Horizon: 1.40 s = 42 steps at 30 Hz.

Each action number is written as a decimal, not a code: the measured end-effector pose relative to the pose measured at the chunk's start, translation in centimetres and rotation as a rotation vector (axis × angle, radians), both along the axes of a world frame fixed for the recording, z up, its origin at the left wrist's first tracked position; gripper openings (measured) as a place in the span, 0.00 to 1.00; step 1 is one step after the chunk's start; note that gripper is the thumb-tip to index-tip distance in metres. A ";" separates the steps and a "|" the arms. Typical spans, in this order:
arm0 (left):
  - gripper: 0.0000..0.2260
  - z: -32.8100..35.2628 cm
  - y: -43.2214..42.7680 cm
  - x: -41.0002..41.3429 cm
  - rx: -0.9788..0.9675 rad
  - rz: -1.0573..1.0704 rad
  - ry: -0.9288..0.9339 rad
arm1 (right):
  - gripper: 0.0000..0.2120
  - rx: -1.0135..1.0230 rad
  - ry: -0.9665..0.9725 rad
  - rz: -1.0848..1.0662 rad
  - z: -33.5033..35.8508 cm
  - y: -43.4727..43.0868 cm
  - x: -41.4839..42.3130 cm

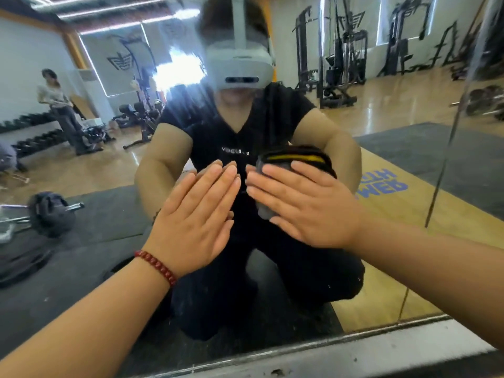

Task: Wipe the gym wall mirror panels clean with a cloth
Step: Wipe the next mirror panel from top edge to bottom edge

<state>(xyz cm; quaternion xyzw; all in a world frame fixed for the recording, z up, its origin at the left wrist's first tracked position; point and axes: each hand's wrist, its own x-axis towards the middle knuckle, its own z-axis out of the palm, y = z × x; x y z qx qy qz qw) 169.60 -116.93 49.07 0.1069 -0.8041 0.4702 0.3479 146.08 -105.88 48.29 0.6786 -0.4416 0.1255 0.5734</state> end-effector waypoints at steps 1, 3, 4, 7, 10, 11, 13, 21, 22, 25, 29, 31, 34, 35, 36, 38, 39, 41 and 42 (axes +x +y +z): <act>0.27 0.6 0.3 -0.1 -0.007 -0.026 0.007 | 0.26 -0.046 -0.042 0.000 2.0 -0.3 0.3; 0.26 2.4 0.6 -0.5 -0.031 -0.069 0.045 | 0.26 -0.108 -0.109 -0.011 4.2 -0.8 0.8; 0.26 3.5 0.5 -0.8 -0.041 -0.074 0.071 | 0.26 -0.122 -0.133 -0.016 4.2 -0.9 1.0; 0.26 5.4 0.0 -1.4 -0.068 -0.022 0.108 | 0.27 -0.058 -0.088 -0.031 0.8 -0.7 0.9; 0.27 5.3 -0.3 -1.5 -0.065 0.003 0.095 | 0.26 0.047 0.033 -0.029 -0.2 -0.1 0.5; 0.28 5.3 -0.3 -1.5 -0.059 0.005 0.098 | 0.26 0.027 0.023 -0.023 1.2 -0.3 0.7; 0.29 5.3 -0.2 -1.5 -0.053 0.017 0.114 | 0.26 -0.080 -0.077 -0.015 5.1 -0.8 1.2; 0.29 5.1 0.2 -1.4 -0.049 0.031 0.101 | 0.29 -0.030 -0.132 -0.104 1.7 0.6 0.5; 0.29 5.2 0.3 -1.5 -0.047 0.011 0.108 | 0.29 -0.006 -0.098 -0.106 2.0 0.7 0.2; 0.29 7.4 0.5 -2.1 -0.024 -0.059 0.158 | 0.27 -0.153 -0.203 -0.059 7.8 -0.7 1.5; 0.30 10.1 0.1 -3.2 0.031 -0.067 0.265 | 0.26 -0.230 -0.277 0.003 12.5 -2.3 3.2; 0.29 10.0 0.1 -3.4 0.035 -0.062 0.270 | 0.27 -0.175 -0.242 -0.005 10.5 -1.7 2.3; 0.28 9.9 0.1 -3.4 0.008 -0.056 0.256 | 0.28 -0.066 -0.105 -0.039 6.6 -0.5 0.8; 0.28 9.9 0.1 -3.3 0.006 -0.051 0.254 | 0.28 -0.041 -0.079 -0.042 6.0 -0.3 0.6; 0.28 9.9 0.1 -3.3 0.008 -0.048 0.254 | 0.28 -0.031 -0.074 -0.036 6.1 -0.4 0.6; 0.28 9.9 0.2 -3.3 0.019 -0.046 0.255 | 0.28 -0.051 -0.109 -0.021 7.9 -0.8 1.2; 0.28 9.9 0.2 -3.4 0.025 -0.041 0.258 | 0.28 -0.074 -0.135 -0.014 9.2 -1.2 1.6; 0.29 9.9 0.2 -3.3 0.033 -0.038 0.260 | 0.27 -0.119 -0.188 -0.016 11.4 -1.5 1.7; 0.29 10.0 0.2 -3.3 0.032 -0.037 0.253 | 0.27 -0.149 -0.217 -0.021 11.9 -1.4 1.3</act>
